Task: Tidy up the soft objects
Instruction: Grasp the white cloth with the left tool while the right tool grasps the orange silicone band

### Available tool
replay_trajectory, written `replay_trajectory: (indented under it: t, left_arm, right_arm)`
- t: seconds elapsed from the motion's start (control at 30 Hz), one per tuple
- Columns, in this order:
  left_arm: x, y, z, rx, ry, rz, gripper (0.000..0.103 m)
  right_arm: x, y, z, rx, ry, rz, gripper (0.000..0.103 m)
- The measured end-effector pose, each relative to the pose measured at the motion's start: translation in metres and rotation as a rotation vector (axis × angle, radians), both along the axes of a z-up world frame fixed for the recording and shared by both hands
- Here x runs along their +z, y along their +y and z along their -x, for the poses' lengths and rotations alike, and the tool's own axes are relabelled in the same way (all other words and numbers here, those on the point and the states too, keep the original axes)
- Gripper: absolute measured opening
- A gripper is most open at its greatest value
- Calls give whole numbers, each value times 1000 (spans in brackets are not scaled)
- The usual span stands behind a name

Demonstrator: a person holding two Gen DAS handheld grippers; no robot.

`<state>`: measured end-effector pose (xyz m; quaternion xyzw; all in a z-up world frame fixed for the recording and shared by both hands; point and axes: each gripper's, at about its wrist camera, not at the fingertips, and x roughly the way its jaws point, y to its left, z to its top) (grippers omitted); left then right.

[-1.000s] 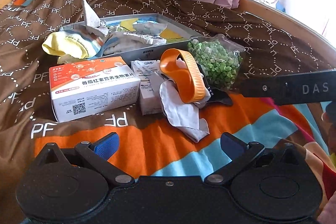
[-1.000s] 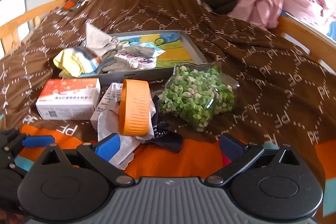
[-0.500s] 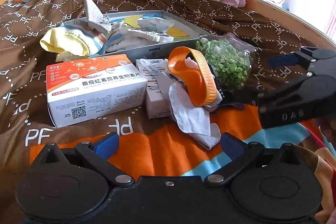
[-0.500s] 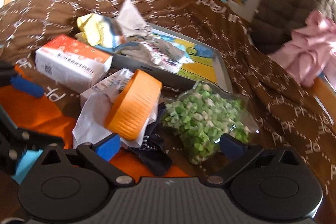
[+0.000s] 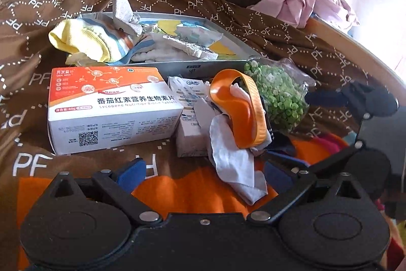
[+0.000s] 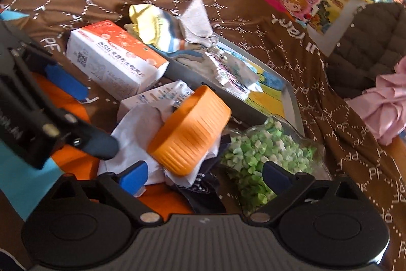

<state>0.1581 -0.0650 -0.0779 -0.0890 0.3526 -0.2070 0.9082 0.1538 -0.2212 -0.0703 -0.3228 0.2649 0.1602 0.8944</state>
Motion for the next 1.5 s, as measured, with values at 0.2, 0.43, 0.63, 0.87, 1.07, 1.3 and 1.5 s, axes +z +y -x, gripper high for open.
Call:
replay_trajectory:
  t: [0.2, 0.43, 0.63, 0.87, 1.07, 1.3, 1.5]
  left_arm:
    - [-4, 2, -6, 2, 28, 69, 83]
    - [-12, 6, -16, -10, 86, 180, 57]
    - [-17, 5, -20, -19, 97, 225, 43]
    - [-21, 3, -25, -18, 102, 249, 37]
    - [-23, 4, -27, -7, 109, 249, 30]
    - [-26, 4, -27, -18, 129, 255, 19]
    - [-27, 3, -26, -26, 129, 244, 14]
  right_arm:
    - [-8, 8, 2, 41, -24, 51, 91]
    - [-12, 13, 2, 59, -65, 73, 85]
    - [-18, 20, 1, 82, -78, 101, 80]
    - [-21, 23, -1, 94, -80, 118, 78]
    - [-22, 23, -1, 103, -83, 126, 71]
    - [-24, 27, 0, 121, -65, 136, 57]
    - [-26, 29, 0, 127, -58, 143, 51]
